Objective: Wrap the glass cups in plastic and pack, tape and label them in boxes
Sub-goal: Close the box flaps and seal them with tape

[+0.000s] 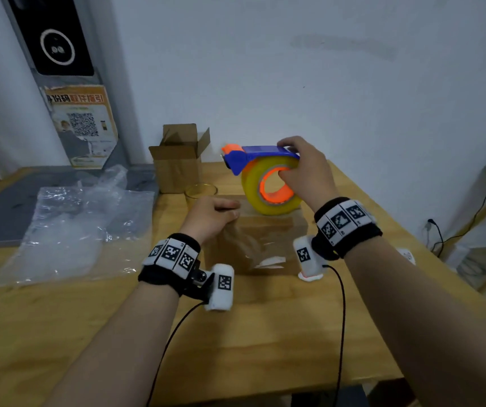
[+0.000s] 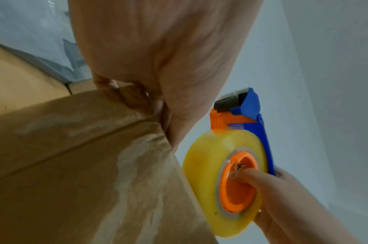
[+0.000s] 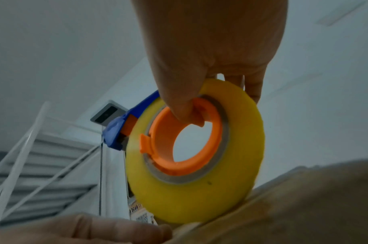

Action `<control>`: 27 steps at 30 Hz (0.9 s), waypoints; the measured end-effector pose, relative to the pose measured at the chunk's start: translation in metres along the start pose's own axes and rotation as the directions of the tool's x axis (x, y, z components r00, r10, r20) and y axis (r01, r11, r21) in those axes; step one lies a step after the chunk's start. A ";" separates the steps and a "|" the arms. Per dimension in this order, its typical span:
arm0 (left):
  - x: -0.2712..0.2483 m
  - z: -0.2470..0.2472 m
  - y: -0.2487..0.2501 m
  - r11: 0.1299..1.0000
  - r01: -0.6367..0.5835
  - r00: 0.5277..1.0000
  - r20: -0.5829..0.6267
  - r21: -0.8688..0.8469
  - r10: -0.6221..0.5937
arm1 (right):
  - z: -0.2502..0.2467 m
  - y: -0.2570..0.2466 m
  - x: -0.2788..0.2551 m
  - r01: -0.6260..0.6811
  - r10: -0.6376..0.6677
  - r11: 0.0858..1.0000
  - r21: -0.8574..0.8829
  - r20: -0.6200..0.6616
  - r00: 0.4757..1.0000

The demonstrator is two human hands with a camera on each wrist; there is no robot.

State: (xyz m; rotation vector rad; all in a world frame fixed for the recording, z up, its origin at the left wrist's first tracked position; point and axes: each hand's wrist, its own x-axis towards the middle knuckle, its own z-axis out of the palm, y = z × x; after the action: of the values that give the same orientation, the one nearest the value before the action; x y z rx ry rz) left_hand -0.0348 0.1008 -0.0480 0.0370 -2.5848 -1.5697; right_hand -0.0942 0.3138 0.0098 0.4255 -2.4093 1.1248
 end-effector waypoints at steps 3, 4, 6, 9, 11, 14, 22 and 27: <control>-0.001 -0.001 -0.001 0.999 0.026 1.000 0.003 -0.033 -0.026 | 0.007 0.007 -0.004 -0.078 0.085 0.987 0.138 -0.044 0.995; -0.002 -0.001 -0.002 0.998 0.038 0.999 0.006 -0.043 -0.038 | 0.009 0.010 -0.006 -0.096 0.109 0.979 0.180 -0.066 0.992; -0.003 -0.001 -0.001 0.997 0.046 0.999 0.018 -0.067 -0.045 | 0.014 0.016 -0.011 -0.114 0.146 0.963 0.245 -0.118 0.982; -0.007 -0.006 0.009 0.997 0.056 0.998 0.041 -0.054 -0.053 | 0.018 0.022 -0.016 -0.114 0.166 0.951 0.286 -0.164 0.972; -0.009 -0.014 0.025 0.997 0.032 0.999 0.002 -0.063 -0.032 | 0.019 0.024 -0.017 -0.124 0.177 0.952 0.281 -0.173 0.969; -0.009 -0.025 0.051 0.977 -0.055 0.991 -0.130 -0.206 0.028 | 0.018 0.025 -0.017 -0.133 0.184 0.951 0.279 -0.166 0.969; -0.008 -0.031 0.075 0.884 0.171 0.985 0.081 -0.435 -0.151 | 0.021 0.026 -0.016 -0.111 0.153 0.964 0.240 -0.165 0.974; -0.004 -0.032 0.075 0.847 0.203 0.979 0.114 -0.492 -0.169 | 0.020 0.026 -0.017 -0.117 0.159 0.962 0.245 -0.161 0.974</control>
State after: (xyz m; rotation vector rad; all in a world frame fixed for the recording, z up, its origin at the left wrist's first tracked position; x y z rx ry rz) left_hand -0.0246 0.1075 0.0333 0.1967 -2.1809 -2.3056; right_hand -0.0963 0.3163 -0.0269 0.2195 -2.1856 1.4528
